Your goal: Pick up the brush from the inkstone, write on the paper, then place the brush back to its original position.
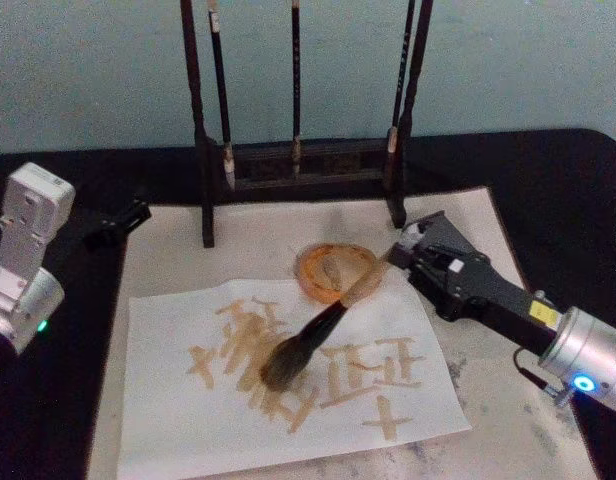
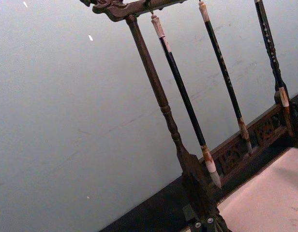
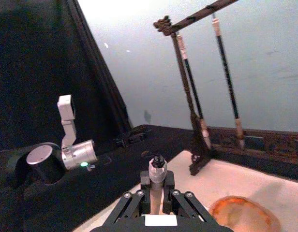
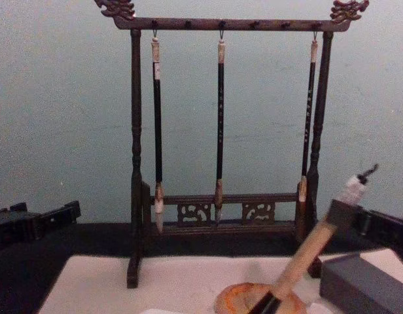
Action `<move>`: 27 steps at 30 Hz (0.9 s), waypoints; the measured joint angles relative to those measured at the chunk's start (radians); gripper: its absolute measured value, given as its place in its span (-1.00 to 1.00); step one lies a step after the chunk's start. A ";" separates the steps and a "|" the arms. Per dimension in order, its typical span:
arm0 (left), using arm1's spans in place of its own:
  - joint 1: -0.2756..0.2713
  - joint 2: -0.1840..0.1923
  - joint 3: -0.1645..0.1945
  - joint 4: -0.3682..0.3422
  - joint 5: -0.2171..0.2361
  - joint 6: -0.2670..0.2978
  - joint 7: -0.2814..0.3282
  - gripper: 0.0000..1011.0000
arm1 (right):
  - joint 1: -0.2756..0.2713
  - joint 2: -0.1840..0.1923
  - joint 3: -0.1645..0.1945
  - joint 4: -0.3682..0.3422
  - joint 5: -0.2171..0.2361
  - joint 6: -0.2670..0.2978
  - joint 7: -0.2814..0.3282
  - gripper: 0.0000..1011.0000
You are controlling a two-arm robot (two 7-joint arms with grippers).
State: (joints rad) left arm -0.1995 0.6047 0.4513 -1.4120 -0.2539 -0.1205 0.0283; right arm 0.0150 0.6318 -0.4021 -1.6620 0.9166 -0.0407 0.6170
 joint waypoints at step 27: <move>0.000 0.000 0.000 0.000 0.000 0.000 0.000 0.98 | -0.125 0.079 0.153 -0.074 0.059 -0.047 -0.001 -0.68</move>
State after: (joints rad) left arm -0.1995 0.6047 0.4514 -1.4120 -0.2539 -0.1205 0.0283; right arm -0.1097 0.7111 -0.2493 -1.7363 0.9759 -0.0881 0.6160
